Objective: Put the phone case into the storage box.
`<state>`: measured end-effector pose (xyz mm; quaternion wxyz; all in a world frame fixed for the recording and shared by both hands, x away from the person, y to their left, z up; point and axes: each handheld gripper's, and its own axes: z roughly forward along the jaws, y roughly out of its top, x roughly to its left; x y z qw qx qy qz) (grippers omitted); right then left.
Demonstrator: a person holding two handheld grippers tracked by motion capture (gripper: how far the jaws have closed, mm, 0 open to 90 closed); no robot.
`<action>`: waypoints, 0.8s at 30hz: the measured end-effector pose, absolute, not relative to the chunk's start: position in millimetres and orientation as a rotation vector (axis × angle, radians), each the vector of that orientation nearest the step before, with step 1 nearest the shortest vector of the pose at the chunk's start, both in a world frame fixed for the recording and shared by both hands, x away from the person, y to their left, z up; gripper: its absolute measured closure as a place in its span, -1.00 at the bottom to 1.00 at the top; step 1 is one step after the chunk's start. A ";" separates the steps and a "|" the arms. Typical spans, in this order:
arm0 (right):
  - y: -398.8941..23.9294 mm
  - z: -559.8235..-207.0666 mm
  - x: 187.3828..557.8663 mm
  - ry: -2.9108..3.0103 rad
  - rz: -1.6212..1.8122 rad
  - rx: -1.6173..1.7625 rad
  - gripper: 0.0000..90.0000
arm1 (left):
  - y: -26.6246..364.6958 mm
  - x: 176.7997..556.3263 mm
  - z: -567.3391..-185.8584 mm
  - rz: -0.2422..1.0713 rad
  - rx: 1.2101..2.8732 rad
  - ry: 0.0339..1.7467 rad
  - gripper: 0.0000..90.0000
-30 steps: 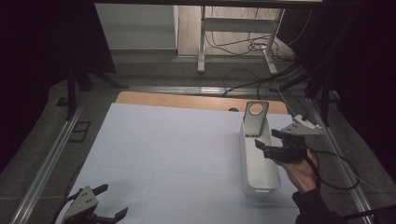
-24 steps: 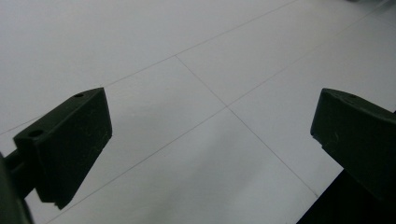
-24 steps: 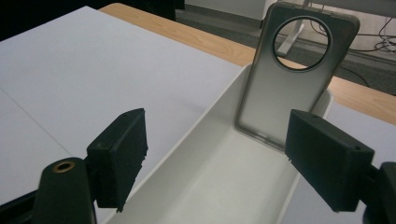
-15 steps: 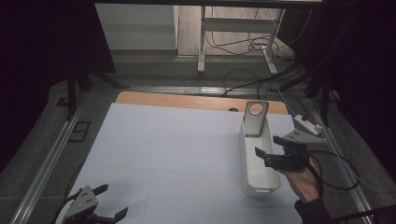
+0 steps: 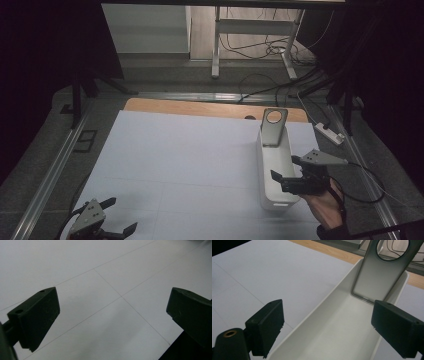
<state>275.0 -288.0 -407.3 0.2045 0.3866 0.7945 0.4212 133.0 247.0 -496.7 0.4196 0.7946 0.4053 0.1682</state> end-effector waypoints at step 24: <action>-289.9 -416.1 241.2 2.215 1.127 1.122 -0.92 | 246.9 133.3 -496.8 0.419 1.990 1.018 -1.00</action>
